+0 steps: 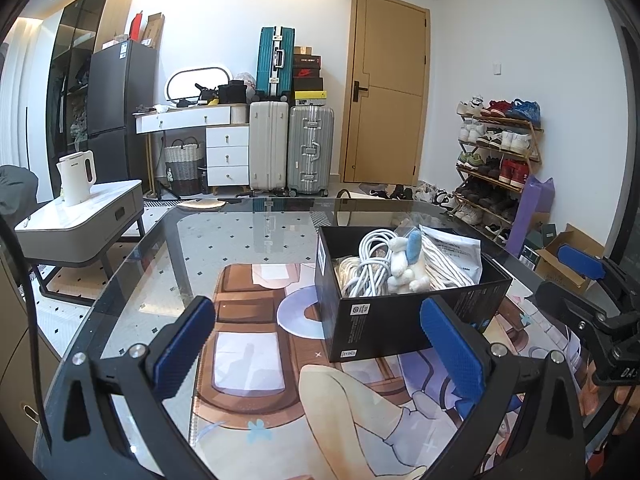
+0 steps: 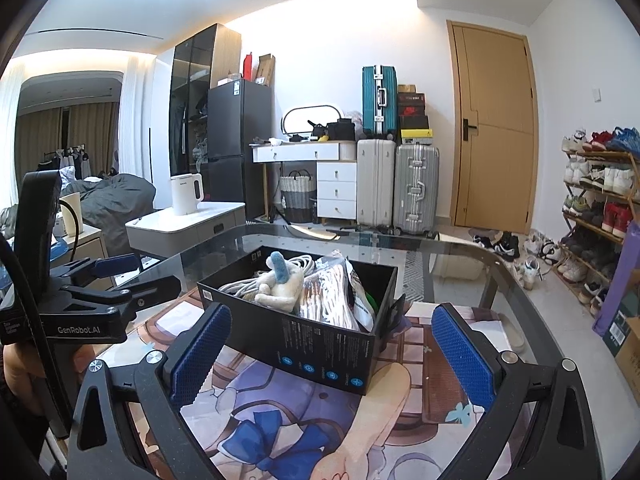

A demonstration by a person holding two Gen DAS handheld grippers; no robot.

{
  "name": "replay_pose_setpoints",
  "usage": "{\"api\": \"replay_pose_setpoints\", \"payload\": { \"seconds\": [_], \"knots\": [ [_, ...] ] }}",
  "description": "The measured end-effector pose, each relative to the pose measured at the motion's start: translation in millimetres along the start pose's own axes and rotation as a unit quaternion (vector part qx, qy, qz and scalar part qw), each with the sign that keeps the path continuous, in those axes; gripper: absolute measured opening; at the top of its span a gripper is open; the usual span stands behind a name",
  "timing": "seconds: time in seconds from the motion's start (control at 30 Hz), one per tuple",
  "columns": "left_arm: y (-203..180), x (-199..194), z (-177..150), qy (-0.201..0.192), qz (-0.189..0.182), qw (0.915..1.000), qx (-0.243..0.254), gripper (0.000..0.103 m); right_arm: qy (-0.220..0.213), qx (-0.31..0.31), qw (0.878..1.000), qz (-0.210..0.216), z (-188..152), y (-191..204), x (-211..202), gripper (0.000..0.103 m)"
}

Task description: Organize soft objects

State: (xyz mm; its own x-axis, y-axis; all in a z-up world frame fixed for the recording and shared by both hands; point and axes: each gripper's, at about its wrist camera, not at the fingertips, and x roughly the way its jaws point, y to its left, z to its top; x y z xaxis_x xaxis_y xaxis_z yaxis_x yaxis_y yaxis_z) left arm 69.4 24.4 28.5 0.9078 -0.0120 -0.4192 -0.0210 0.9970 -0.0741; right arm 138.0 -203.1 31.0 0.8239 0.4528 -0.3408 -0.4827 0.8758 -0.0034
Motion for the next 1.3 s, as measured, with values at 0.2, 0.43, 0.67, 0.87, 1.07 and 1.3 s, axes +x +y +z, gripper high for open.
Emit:
{"api": "replay_pose_setpoints", "payload": {
  "seconds": [0.2,0.43,0.67,0.87,1.07,1.3],
  "knots": [
    [-1.4,-0.9,0.7,-0.002,0.003,1.0000,0.001,0.103,0.000,0.005,1.000,-0.002,-1.0,-2.4,1.9,0.102],
    [-1.1,-0.9,0.6,-0.002,0.004,1.0000,-0.001,0.103,-0.004,0.006,1.000,-0.002,-4.3,-0.7,-0.5,0.102],
    [-1.0,-0.8,0.5,-0.002,0.004,1.0000,-0.001,0.103,-0.004,0.006,1.000,-0.002,-5.7,0.0,-2.3,0.102],
    [-1.2,-0.7,0.4,-0.003,0.005,1.0000,0.001,0.103,-0.005,0.006,1.000,-0.003,-5.6,-0.1,-2.3,0.102],
    [-1.5,-0.9,0.5,-0.003,0.005,1.0000,0.001,0.103,-0.005,0.006,1.000,-0.002,-5.6,0.5,-1.8,0.102],
    [-3.1,-2.4,0.9,-0.009,0.007,0.9999,0.005,0.103,-0.004,0.007,1.000,-0.003,-5.7,0.3,-1.4,0.102]
  ]
}}
